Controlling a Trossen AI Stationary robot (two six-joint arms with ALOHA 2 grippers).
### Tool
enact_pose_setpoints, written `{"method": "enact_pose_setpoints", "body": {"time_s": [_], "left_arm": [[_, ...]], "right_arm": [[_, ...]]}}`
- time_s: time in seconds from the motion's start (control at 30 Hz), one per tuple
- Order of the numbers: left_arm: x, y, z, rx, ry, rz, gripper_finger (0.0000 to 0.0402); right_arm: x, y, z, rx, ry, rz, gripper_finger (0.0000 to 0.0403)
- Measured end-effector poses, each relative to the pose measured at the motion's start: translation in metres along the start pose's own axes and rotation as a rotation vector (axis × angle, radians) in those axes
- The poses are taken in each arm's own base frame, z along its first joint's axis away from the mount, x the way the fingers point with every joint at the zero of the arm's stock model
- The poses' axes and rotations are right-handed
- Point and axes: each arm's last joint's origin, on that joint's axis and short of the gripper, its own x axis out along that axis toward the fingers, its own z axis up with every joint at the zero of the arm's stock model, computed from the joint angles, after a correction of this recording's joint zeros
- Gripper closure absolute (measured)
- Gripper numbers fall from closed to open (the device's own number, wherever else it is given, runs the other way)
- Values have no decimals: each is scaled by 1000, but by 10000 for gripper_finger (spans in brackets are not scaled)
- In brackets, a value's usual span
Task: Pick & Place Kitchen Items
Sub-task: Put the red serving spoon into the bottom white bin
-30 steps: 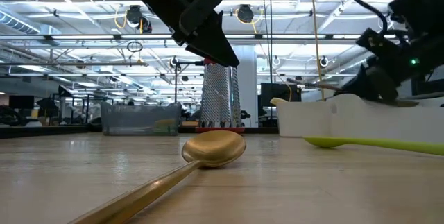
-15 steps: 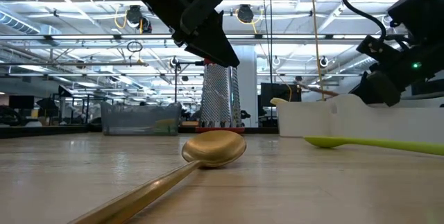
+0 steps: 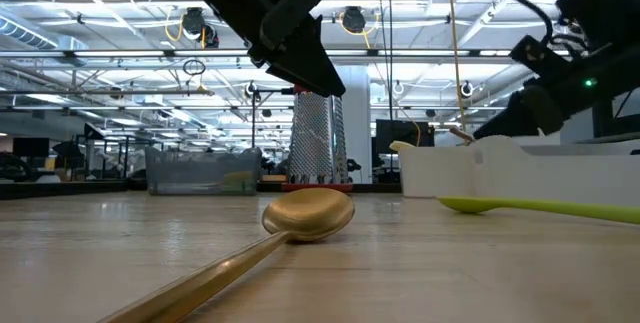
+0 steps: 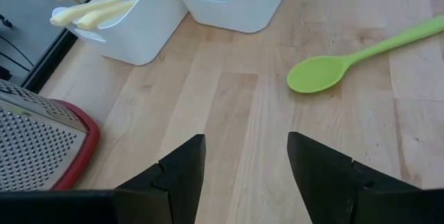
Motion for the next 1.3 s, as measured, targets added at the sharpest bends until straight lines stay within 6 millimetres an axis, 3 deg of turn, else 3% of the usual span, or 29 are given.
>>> {"method": "enact_pose_setpoints", "body": {"time_s": [0.27,0.67,1.03,1.3], "left_arm": [[0,0,0,-12,0,0,190],[-2,-7,-7,-224,91,-113,190],[-17,-32,-24,-534,360,-336,190],[-37,-50,-46,-757,677,-299,190]], "right_arm": [[0,2,16,-7,-130,24,241],[3,17,31,-49,-296,302,233],[9,36,37,-170,-495,577,205],[9,41,43,-222,-637,621,191]]}}
